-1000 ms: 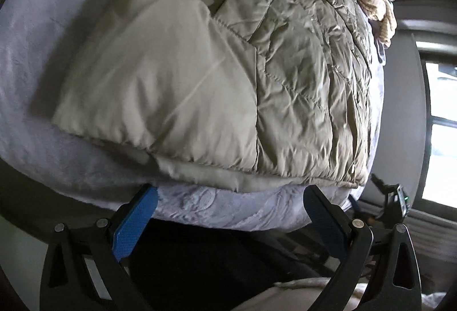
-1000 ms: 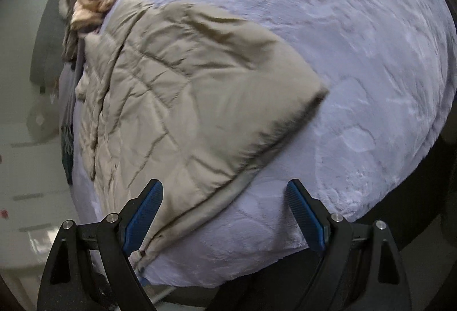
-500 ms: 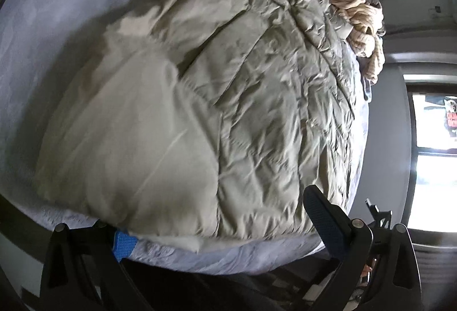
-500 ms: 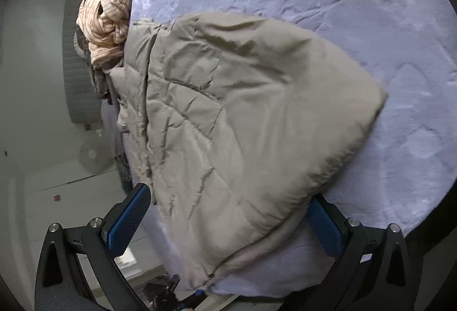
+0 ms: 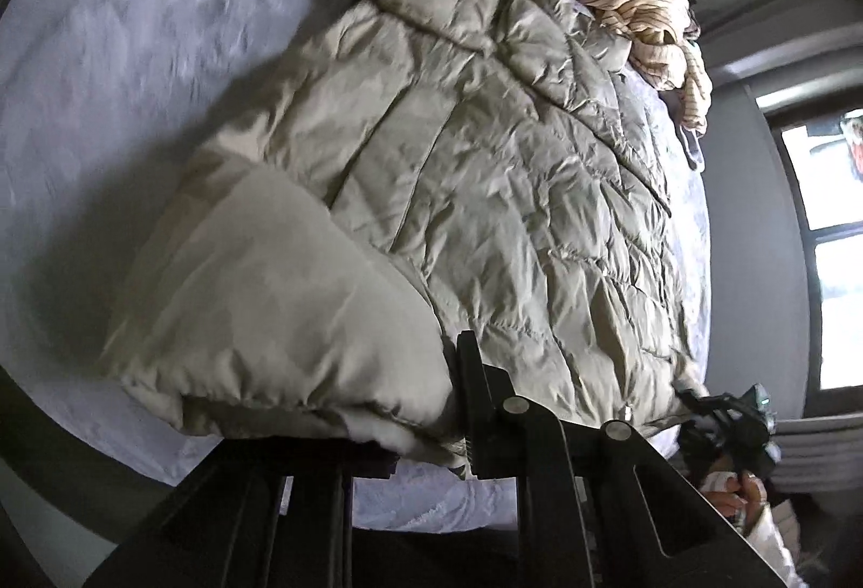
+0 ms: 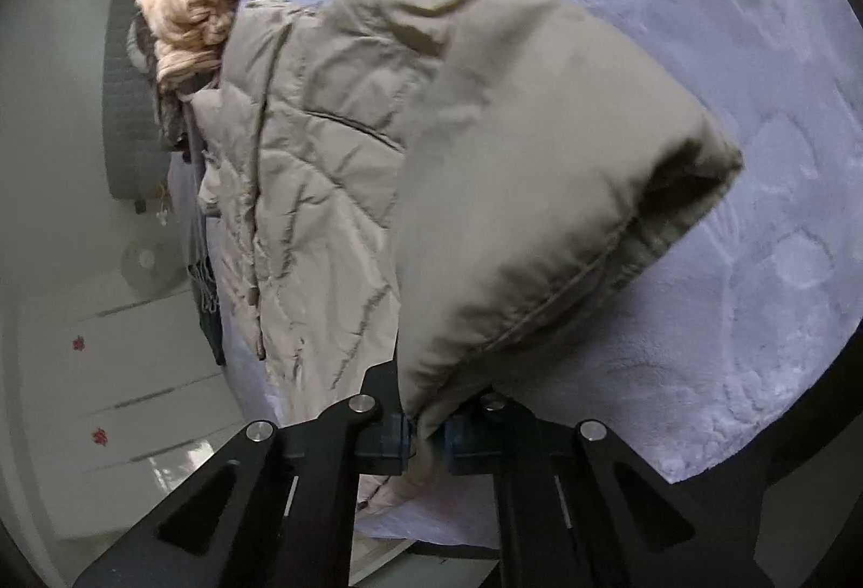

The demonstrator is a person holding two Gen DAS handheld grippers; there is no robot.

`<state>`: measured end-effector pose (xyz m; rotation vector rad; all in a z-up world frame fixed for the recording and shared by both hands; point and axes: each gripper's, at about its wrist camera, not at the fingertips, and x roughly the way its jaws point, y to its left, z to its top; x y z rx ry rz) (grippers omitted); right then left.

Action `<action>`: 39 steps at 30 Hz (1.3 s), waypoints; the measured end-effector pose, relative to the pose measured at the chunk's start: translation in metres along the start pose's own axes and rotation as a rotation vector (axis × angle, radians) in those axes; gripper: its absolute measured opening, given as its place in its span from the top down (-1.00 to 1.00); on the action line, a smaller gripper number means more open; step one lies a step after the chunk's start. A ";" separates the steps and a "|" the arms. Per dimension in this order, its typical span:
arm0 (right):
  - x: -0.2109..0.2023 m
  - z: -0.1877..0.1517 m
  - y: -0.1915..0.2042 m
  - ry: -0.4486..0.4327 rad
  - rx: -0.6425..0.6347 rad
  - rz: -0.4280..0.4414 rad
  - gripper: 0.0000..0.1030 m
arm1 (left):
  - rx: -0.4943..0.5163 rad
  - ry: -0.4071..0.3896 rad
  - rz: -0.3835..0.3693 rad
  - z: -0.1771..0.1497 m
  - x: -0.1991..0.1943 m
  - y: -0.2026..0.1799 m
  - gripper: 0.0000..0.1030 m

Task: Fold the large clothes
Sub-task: 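Grasp the jacket's hem end with both grippers and lift it, then carry the hem end over toward the collar with both grippers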

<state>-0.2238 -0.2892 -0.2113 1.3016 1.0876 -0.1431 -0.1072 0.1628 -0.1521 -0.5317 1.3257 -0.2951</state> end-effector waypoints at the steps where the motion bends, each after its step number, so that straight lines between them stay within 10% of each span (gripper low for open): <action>1: -0.002 0.001 0.004 -0.002 -0.021 -0.006 0.84 | 0.014 -0.006 0.005 0.003 -0.003 -0.004 0.63; 25: -0.017 0.096 0.256 -0.090 -0.698 -0.042 0.87 | 0.155 -0.399 0.117 0.167 -0.073 -0.133 0.63; 39: 0.126 0.219 0.326 -0.053 -0.696 -0.167 0.87 | 0.141 -0.350 0.259 0.321 0.058 -0.118 0.63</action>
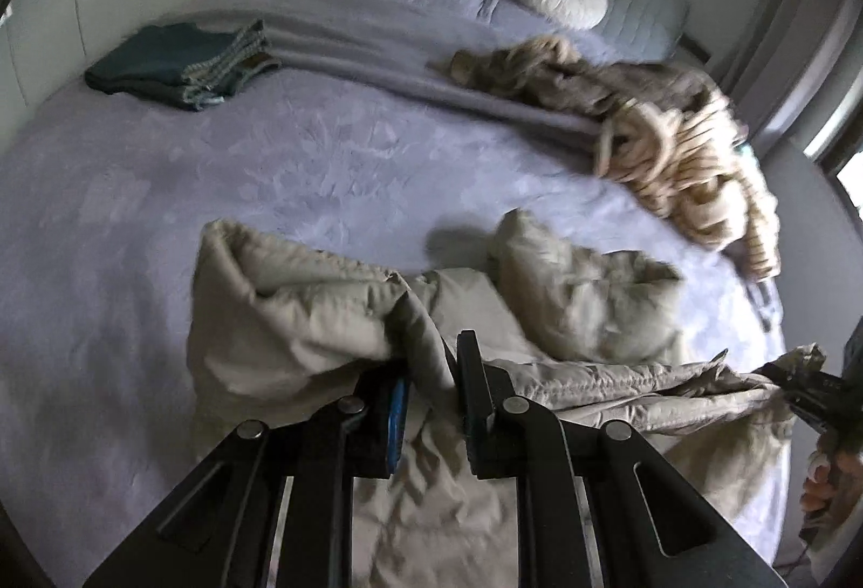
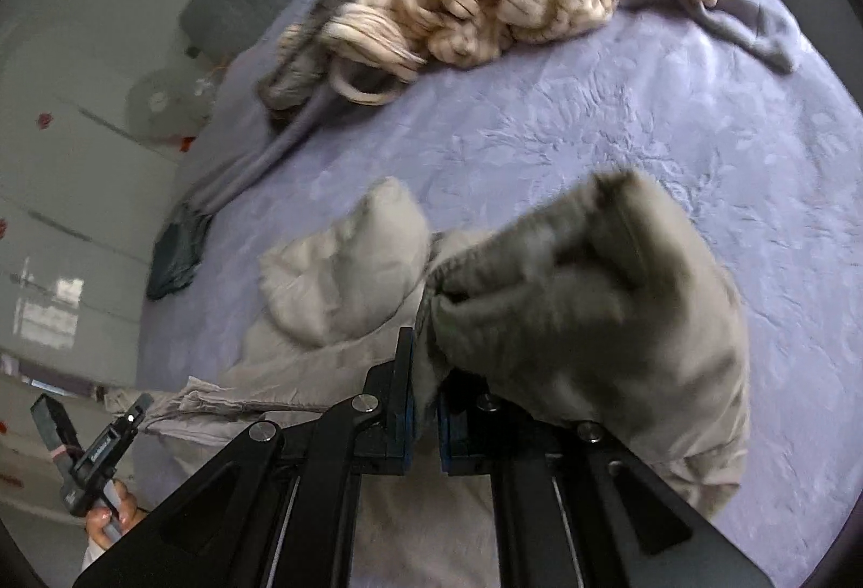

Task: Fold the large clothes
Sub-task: 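Carry the hem end over toward the collar with both grippers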

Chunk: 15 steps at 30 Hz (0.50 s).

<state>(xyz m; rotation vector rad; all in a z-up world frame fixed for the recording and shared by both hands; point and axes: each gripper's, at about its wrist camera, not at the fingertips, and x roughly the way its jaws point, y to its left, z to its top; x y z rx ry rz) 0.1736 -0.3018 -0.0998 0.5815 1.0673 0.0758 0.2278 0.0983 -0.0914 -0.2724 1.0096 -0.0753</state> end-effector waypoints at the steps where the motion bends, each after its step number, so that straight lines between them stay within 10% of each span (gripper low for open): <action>1: 0.012 0.003 -0.003 0.002 0.010 -0.006 0.87 | -0.003 0.013 0.009 0.003 0.017 0.003 0.63; 15: 0.112 0.018 -0.031 -0.017 0.033 -0.010 0.87 | 0.021 0.043 0.083 0.008 0.132 0.014 0.63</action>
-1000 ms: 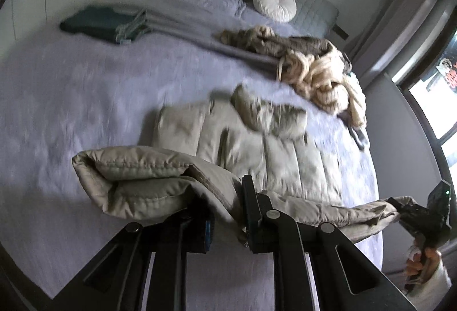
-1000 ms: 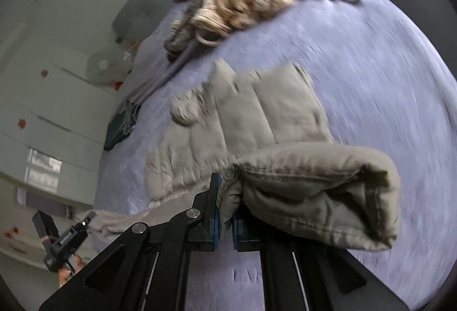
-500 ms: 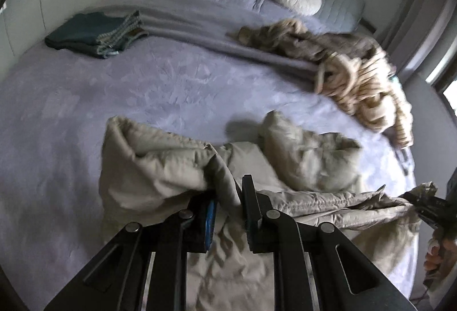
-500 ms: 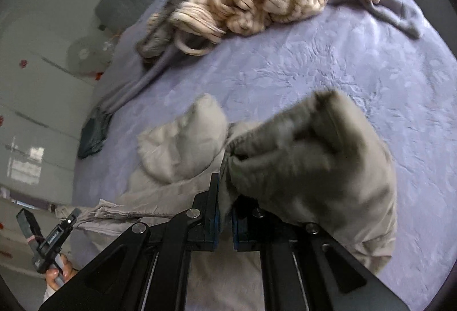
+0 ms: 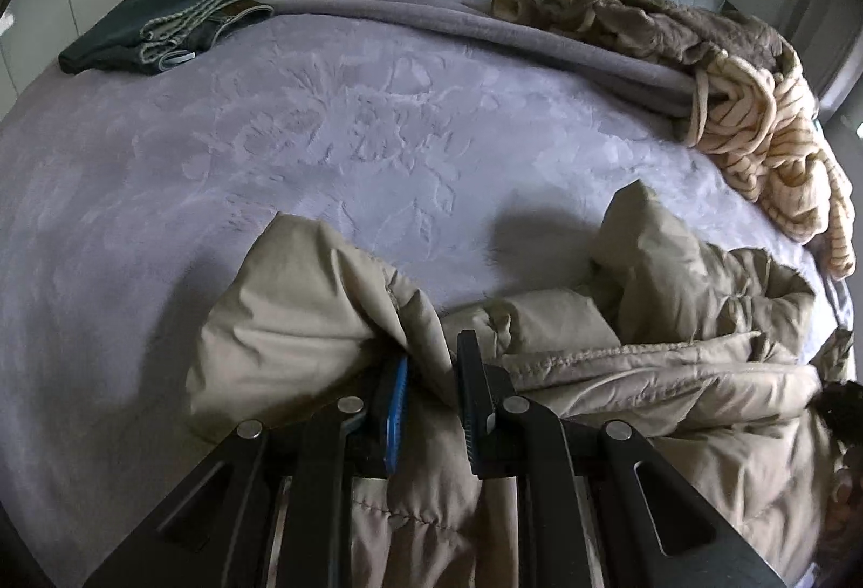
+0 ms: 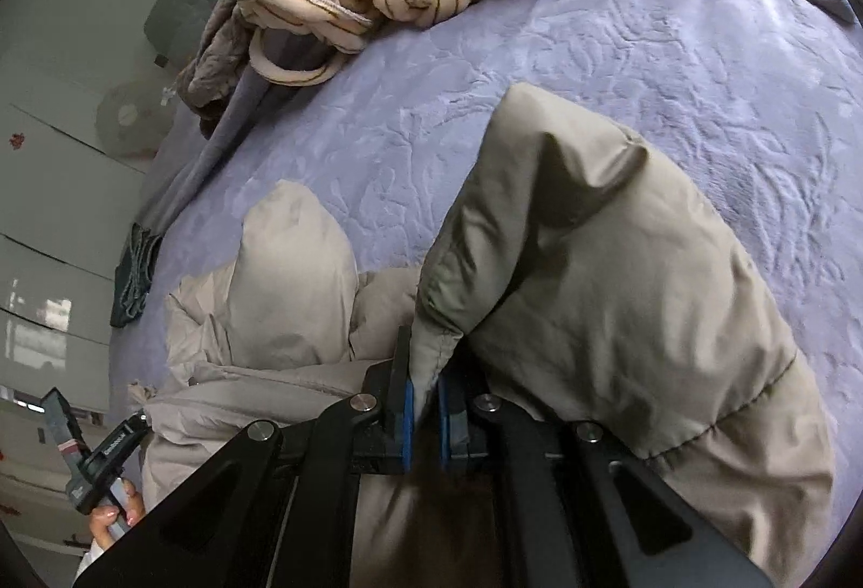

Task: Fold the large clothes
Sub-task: 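Carry the hem end over toward the collar with both grippers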

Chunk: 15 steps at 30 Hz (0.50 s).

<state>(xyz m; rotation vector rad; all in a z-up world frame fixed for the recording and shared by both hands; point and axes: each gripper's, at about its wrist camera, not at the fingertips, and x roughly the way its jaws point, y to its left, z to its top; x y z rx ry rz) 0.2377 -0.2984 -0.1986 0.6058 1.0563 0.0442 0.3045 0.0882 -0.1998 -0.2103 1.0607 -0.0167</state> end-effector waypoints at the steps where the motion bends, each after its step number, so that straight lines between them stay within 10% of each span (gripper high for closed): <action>1: 0.001 0.000 0.000 0.000 -0.001 0.002 0.87 | 0.006 -0.001 0.005 -0.001 0.001 -0.001 0.63; 6: -0.004 0.004 -0.001 0.021 0.032 0.016 0.83 | -0.005 -0.006 -0.004 0.003 -0.015 0.004 0.40; 8: -0.012 0.005 0.001 0.023 0.038 0.016 0.75 | -0.012 -0.049 0.011 0.005 -0.034 0.008 -0.60; 10: -0.022 0.006 0.004 0.019 0.040 0.024 0.58 | -0.023 -0.120 0.015 0.005 -0.058 0.013 -0.69; 13: -0.043 0.004 0.008 -0.024 0.037 0.038 -0.27 | -0.015 -0.135 0.027 0.005 -0.076 0.016 -0.69; 15: -0.058 0.001 0.014 -0.050 0.022 0.042 -0.26 | -0.009 -0.130 0.000 0.003 -0.084 0.014 -0.69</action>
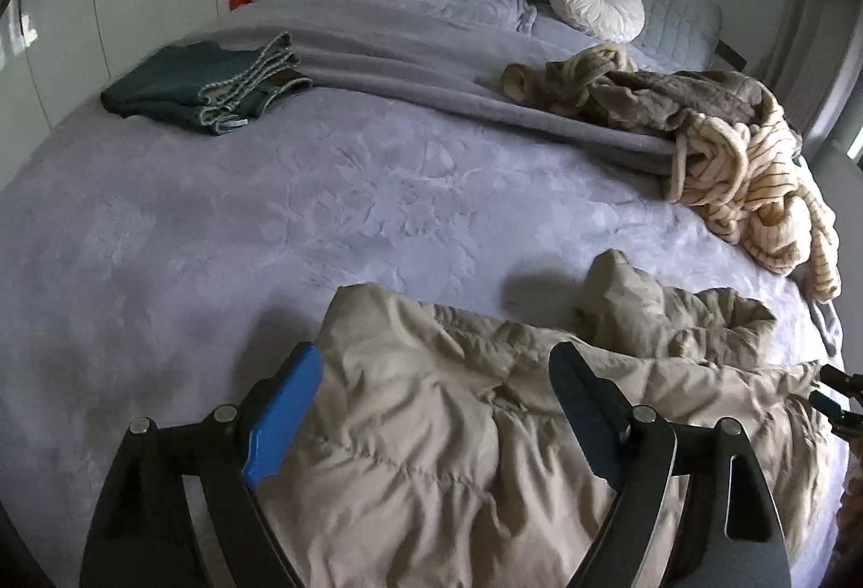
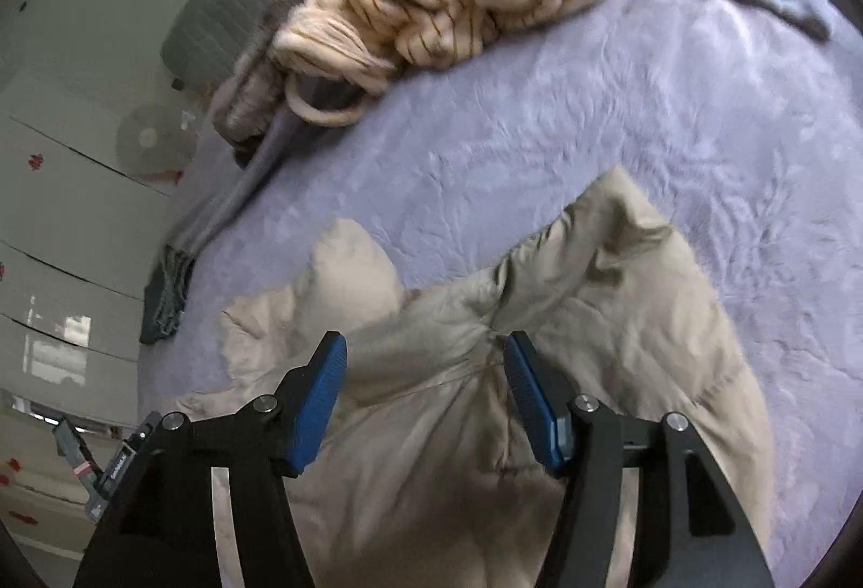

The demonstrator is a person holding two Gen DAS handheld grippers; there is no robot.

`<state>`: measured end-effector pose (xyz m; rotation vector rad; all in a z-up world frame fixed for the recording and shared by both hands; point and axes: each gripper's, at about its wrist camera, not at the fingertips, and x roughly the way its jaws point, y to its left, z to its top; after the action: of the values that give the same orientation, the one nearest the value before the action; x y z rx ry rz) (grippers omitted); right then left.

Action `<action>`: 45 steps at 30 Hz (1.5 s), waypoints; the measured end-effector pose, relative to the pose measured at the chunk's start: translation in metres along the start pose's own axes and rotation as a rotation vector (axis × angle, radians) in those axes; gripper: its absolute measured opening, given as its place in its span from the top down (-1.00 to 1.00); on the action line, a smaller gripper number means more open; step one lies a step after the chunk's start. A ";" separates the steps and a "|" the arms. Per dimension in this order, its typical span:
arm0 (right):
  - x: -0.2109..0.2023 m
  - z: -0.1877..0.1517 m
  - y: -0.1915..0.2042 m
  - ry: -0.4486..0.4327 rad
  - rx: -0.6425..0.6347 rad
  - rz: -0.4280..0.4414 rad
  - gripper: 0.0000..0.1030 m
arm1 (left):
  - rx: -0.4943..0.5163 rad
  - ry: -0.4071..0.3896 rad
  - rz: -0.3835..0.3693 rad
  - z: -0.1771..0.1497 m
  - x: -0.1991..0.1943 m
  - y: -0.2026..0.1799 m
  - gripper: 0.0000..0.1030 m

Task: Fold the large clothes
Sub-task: 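Carry the hem end over toward the collar with both grippers, then lower the hem end onto the jacket and open both grippers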

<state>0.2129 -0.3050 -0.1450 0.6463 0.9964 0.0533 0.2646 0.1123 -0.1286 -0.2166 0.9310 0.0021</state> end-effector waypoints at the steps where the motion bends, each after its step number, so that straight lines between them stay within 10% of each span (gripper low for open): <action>1: -0.004 -0.003 0.006 0.005 -0.020 -0.002 -0.06 | 0.007 0.013 -0.044 -0.002 -0.002 -0.004 -0.56; 2: -0.004 -0.006 0.014 0.013 -0.046 0.001 0.51 | 0.015 0.025 -0.093 -0.005 -0.004 -0.011 -0.19; 4: 0.002 -0.017 0.034 0.053 -0.133 0.019 0.84 | 0.061 0.071 -0.193 -0.015 0.000 -0.036 0.13; 10: 0.054 -0.057 0.077 0.142 -0.291 0.056 0.84 | 0.236 0.120 -0.232 -0.060 0.035 -0.117 0.24; 19: 0.115 -0.049 0.060 0.174 -0.271 0.023 1.00 | 0.214 0.143 -0.151 -0.057 0.089 -0.121 0.24; 33: 0.036 0.017 -0.049 0.031 -0.143 -0.243 1.00 | 0.072 0.096 0.115 -0.013 0.101 0.013 0.24; 45: 0.074 0.029 -0.067 0.039 -0.096 -0.284 1.00 | 0.074 0.110 0.170 -0.013 0.131 0.004 0.20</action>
<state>0.2607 -0.3489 -0.2260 0.4126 1.1086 -0.1359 0.3326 0.1019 -0.2407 -0.0690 1.0554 0.1131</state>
